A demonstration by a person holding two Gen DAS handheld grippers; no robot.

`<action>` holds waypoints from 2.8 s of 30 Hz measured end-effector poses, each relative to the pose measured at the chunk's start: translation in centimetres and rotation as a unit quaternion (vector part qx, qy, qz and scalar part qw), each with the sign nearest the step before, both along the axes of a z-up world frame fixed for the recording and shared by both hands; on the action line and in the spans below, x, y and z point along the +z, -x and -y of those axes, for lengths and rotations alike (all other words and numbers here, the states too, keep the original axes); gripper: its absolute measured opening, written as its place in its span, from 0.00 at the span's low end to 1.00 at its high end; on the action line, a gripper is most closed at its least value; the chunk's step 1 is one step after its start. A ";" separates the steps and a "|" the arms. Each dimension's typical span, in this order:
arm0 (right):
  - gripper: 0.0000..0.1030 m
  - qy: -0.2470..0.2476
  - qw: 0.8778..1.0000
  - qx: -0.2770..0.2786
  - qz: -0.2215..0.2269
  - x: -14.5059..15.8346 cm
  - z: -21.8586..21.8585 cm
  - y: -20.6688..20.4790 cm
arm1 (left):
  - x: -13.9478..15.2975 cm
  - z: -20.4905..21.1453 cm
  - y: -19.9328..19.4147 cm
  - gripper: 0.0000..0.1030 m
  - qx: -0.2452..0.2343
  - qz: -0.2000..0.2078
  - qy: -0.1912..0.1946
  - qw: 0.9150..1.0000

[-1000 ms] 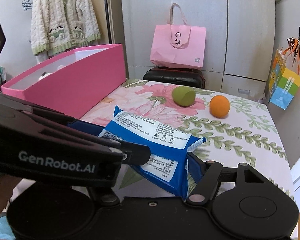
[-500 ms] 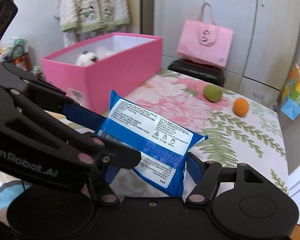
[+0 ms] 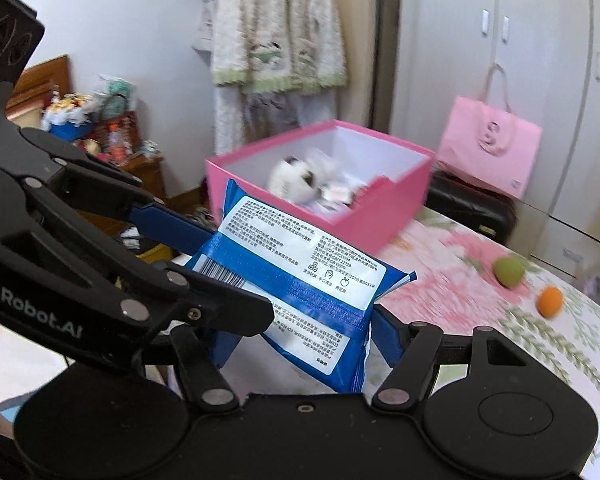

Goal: Organize soft objects
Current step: 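Lift the blue wipes packet with the left gripper over the shoebox, then lower the blue wipes packet into the box and open the left gripper, then move both tools back from the box toward the green sponge and orange ball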

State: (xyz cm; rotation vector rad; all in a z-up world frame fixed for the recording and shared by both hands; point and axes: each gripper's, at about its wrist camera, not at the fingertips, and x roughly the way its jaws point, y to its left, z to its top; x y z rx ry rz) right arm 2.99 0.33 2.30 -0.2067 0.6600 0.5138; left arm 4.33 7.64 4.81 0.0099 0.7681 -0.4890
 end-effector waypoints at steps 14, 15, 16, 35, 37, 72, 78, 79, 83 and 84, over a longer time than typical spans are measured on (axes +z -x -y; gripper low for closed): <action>0.71 -0.053 0.998 0.011 0.046 2.9 -3.8 -6.0 | 2.4 -4.9 -5.5 0.56 0.066 0.056 0.027 0.996; 0.71 -0.054 0.997 0.011 0.047 2.7 -3.9 -6.7 | 2.3 -5.1 -6.4 0.56 0.067 0.054 0.029 0.996; 0.71 -0.053 0.997 0.010 0.047 2.6 -4.0 -7.3 | 2.1 -5.2 -7.3 0.56 0.067 0.053 0.029 0.996; 0.71 -0.004 0.998 0.048 -0.028 -2.0 -5.5 -20.1 | -4.0 -7.2 -20.0 0.57 0.114 -0.056 0.045 0.991; 0.71 0.003 0.998 0.056 -0.033 -2.4 -5.6 -20.6 | -4.7 -7.3 -20.4 0.57 0.116 -0.067 0.048 0.990; 0.80 0.034 0.998 0.045 0.004 2.9 0.6 -9.3 | 2.0 -3.3 -7.5 0.64 0.023 0.035 -0.018 0.999; 0.80 0.007 0.999 0.041 -0.010 3.6 4.2 -6.1 | 2.3 -1.5 -5.1 0.64 -0.007 0.023 -0.037 0.999; 0.80 0.003 0.999 0.038 -0.011 3.6 4.8 -5.7 | 2.3 -1.1 -4.8 0.64 -0.011 0.024 -0.040 0.999; 0.80 -0.011 1.000 0.013 -0.006 3.7 8.2 -3.9 | 2.5 0.7 -4.1 0.66 -0.028 0.032 -0.045 0.998; 0.80 -0.013 1.000 0.007 -0.003 3.7 9.0 -3.6 | 2.6 1.3 -4.1 0.68 -0.034 0.035 -0.046 0.998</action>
